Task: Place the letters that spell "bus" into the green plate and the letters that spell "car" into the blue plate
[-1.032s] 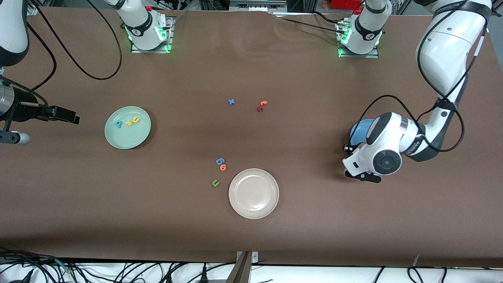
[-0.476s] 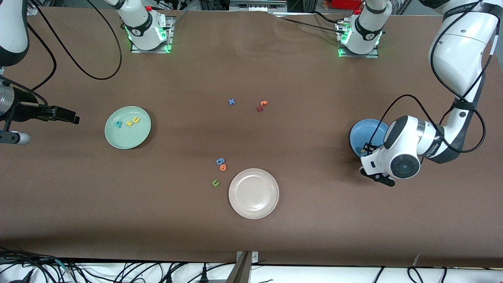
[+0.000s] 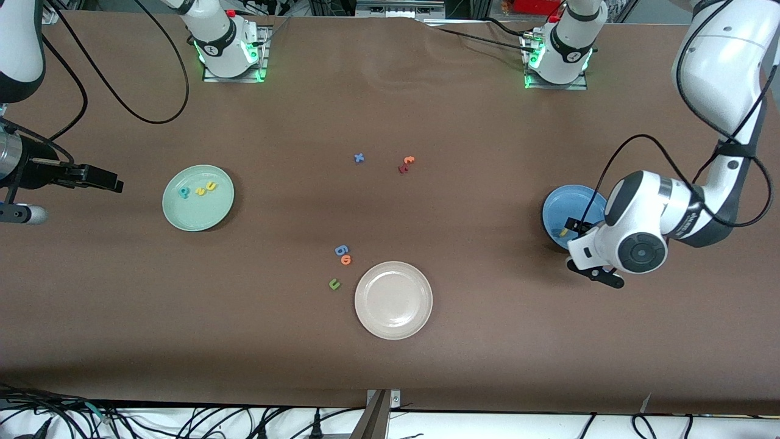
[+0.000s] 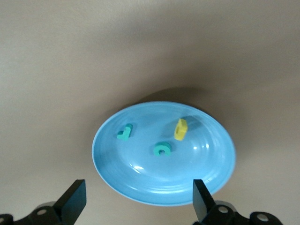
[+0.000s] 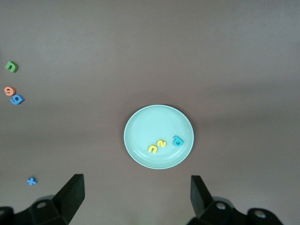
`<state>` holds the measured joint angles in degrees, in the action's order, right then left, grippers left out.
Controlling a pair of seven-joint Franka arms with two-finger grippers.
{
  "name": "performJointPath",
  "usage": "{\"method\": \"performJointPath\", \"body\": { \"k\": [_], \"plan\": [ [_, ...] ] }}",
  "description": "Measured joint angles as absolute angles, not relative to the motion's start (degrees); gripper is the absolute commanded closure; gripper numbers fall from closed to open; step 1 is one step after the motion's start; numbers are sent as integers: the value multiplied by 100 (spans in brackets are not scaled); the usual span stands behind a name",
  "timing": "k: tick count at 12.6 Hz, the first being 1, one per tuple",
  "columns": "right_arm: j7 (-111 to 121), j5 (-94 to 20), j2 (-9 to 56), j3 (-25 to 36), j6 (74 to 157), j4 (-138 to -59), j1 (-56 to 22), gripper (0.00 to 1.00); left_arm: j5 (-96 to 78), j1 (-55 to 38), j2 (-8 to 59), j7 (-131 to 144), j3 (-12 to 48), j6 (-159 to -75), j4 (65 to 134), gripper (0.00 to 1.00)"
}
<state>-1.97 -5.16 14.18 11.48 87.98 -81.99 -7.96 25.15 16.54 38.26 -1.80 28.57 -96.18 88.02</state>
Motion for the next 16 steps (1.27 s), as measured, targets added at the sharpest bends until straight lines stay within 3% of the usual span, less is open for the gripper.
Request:
{"method": "performJointPath", "body": {
  "k": [6, 10, 13, 16],
  "plan": [
    [-197, -516, 1419, 1148, 8802, -8200, -796, 0, 1933, 2201, 3128, -185, 2774, -9290, 8768, 0],
    [-197, -516, 1418, 1147, 8807, -8201, -796, 0, 734, 866, 2036, -233, 932, -8985, 8759, 0],
    [-197, -516, 1418, 1147, 8809, -8201, -796, 0, 615, 399, 1132, -233, 451, -8772, 8896, 0],
    [-197, -516, 1417, 1148, 8810, -8201, -796, 0, 599, 257, 660, 8, 288, -8763, 9018, 0]
  ]
}}
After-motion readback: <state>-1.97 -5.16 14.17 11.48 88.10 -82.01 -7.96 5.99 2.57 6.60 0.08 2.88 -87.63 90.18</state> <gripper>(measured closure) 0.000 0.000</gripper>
